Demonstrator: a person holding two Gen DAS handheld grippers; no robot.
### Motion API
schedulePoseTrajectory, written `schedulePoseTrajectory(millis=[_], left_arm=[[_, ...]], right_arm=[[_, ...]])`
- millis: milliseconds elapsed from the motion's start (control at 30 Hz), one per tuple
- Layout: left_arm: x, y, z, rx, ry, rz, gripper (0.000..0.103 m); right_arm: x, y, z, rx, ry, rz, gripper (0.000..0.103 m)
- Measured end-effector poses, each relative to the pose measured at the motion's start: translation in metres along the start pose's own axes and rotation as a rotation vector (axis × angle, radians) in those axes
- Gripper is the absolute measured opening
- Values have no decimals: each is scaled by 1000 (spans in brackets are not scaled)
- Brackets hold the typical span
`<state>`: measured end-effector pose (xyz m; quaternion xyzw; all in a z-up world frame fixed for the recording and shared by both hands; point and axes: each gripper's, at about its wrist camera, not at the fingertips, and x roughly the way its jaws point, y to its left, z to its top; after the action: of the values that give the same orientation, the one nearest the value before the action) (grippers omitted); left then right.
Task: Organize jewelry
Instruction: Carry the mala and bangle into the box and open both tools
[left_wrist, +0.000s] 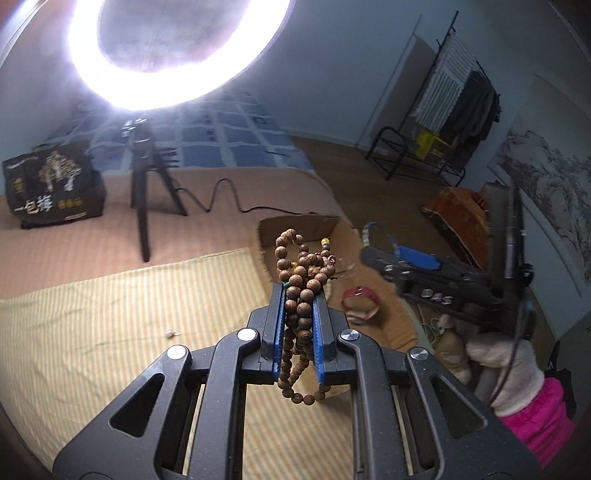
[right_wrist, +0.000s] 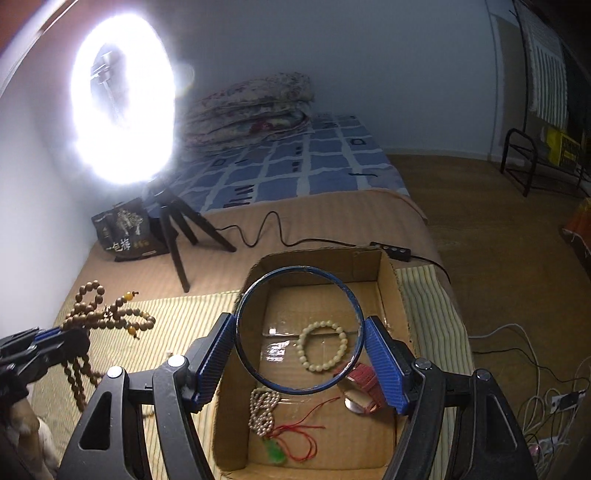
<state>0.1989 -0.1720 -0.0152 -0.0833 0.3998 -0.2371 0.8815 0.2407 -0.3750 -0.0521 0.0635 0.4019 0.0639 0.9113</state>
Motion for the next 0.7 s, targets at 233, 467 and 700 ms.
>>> schedulePoseTrajectory(millis=[233, 467, 700], left_arm=[[23, -21, 0, 18, 17, -14, 11], [49, -23, -5, 14, 52, -2, 11], [69, -31, -18, 36, 94, -9, 11]], right_arm=[[17, -17, 5, 35, 15, -16, 73], [37, -27, 6, 56, 43, -31, 73], [54, -36, 3, 86, 74, -49, 73]])
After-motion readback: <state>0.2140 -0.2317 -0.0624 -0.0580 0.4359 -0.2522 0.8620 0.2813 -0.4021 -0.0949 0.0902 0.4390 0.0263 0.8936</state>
